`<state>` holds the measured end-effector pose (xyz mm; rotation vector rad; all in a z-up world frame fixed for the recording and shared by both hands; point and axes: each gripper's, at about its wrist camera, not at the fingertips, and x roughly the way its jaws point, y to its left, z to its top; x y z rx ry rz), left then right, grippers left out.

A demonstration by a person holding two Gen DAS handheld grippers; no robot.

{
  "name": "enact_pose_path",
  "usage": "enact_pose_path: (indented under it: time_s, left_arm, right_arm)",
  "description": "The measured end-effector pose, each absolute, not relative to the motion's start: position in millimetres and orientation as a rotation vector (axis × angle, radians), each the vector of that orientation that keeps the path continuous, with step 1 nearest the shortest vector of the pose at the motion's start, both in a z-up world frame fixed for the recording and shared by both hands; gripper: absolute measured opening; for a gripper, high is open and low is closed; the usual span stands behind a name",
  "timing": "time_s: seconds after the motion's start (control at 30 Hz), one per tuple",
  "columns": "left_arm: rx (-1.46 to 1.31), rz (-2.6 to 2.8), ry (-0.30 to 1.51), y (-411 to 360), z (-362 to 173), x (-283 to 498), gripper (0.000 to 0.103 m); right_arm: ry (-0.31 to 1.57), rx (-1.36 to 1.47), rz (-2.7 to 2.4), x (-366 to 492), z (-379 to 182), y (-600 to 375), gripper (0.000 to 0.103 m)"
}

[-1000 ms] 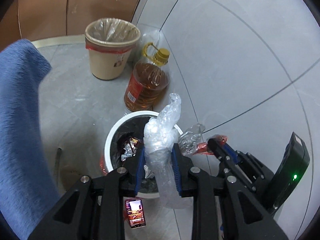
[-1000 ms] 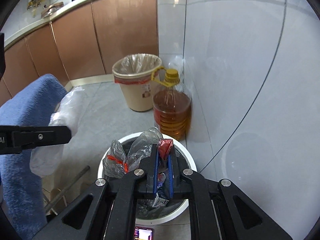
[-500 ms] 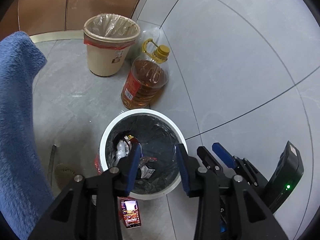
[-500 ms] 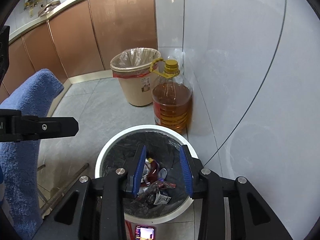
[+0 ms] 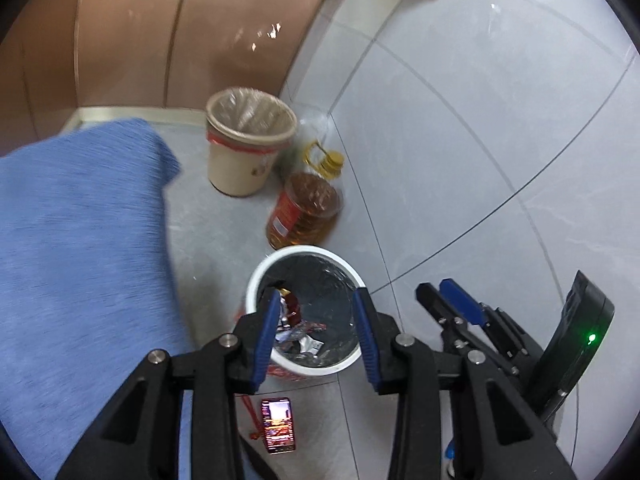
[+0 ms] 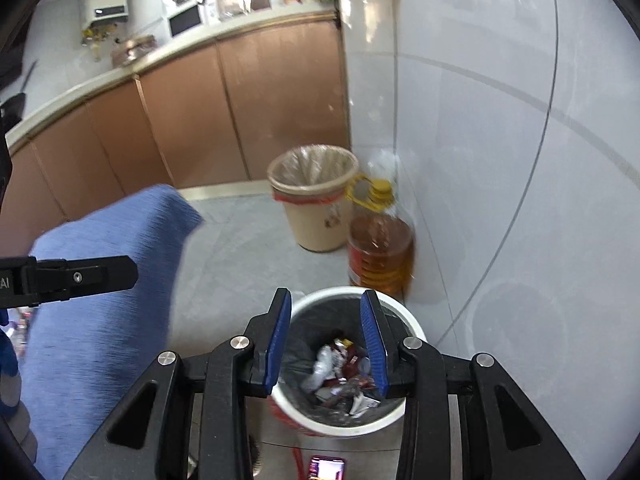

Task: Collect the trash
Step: 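Return both tools to the table, then grasp the red chip bag with the left tool while the right tool grasps the white tissue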

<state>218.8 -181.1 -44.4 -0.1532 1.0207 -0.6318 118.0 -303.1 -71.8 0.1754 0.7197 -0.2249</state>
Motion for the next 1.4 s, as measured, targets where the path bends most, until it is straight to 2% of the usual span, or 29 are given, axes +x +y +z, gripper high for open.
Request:
enact_pose_path:
  time_s: [0.13,0.4,0.7,1.07,1.4]
  left_arm:
    - [-0.150,-0.592,0.959,-137.8,-15.7,198.8,0.042]
    - [-0.156,-0.493,0.846,-33.1,32.2,160.5,0.042]
    - [-0.188,-0.337,0.788,85.8,48.2,144.3,0.042]
    - [-0.129,-0.230,0.800,180.9,27.8,153.7,0.043]
    - [-0.056,-0.253,0.859,223.6,-13.4,209.0,0.045]
  right_arm:
    - [0.668,0.161,-0.174,103.7,-36.4,-275.0,0.040]
    - [0.588,0.123,-0.066,81.5,23.3,-219.3,0.040]
    - [0.549,0.103,0.071,86.1,60.3,-154.5,0.043]
    - [0.586,0.090,0.233,124.6,60.3,-88.9,0.046]
    - [0.701,0.077,0.383,189.5,16.0,-30.1,0.047]
